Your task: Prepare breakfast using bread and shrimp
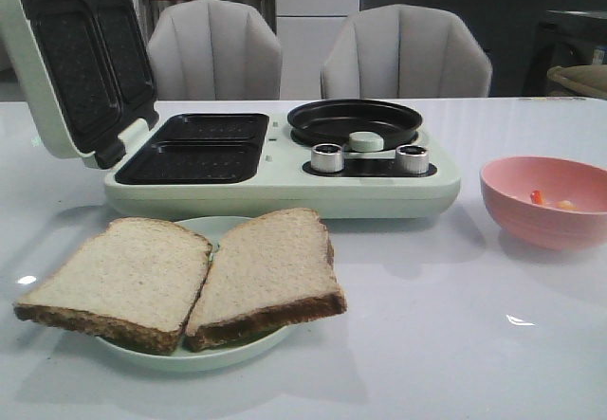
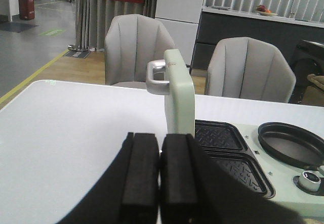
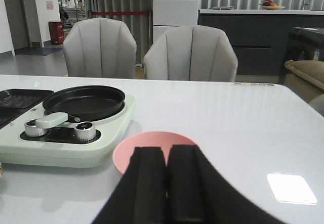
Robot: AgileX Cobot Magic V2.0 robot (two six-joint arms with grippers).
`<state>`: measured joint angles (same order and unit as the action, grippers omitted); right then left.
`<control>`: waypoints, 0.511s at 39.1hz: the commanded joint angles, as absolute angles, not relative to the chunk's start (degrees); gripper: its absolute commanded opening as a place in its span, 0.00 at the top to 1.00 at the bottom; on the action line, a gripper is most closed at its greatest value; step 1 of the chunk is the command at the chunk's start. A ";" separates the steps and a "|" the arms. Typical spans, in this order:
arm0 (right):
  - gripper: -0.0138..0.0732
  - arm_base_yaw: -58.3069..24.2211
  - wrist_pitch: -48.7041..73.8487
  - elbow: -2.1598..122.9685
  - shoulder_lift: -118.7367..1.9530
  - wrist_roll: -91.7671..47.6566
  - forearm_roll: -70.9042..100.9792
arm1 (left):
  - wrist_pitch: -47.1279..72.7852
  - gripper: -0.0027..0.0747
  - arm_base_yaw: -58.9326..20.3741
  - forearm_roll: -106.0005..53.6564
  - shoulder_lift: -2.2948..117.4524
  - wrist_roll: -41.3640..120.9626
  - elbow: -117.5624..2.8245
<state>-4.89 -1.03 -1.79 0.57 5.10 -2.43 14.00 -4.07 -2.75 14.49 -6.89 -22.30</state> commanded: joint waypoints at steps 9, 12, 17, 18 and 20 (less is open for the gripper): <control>0.68 -4.72 -5.94 -0.58 1.82 4.86 -2.96 | 12.45 0.41 -3.98 -3.07 20.54 -6.72 -29.06; 0.68 -4.72 -5.94 -0.58 1.82 4.86 -2.96 | 13.00 0.41 -4.53 -3.02 22.48 -3.83 -30.68; 0.68 -4.72 -5.94 -0.58 1.82 4.86 -2.96 | 16.64 0.41 -7.61 -3.02 25.73 4.22 -34.07; 0.68 -4.72 -5.94 -0.58 1.82 4.86 -2.96 | 17.99 0.41 -8.30 -3.02 26.63 6.00 -34.92; 0.68 -4.72 -5.94 -0.58 1.82 4.86 -2.96 | 20.74 0.41 -10.50 -3.02 28.32 8.74 -36.54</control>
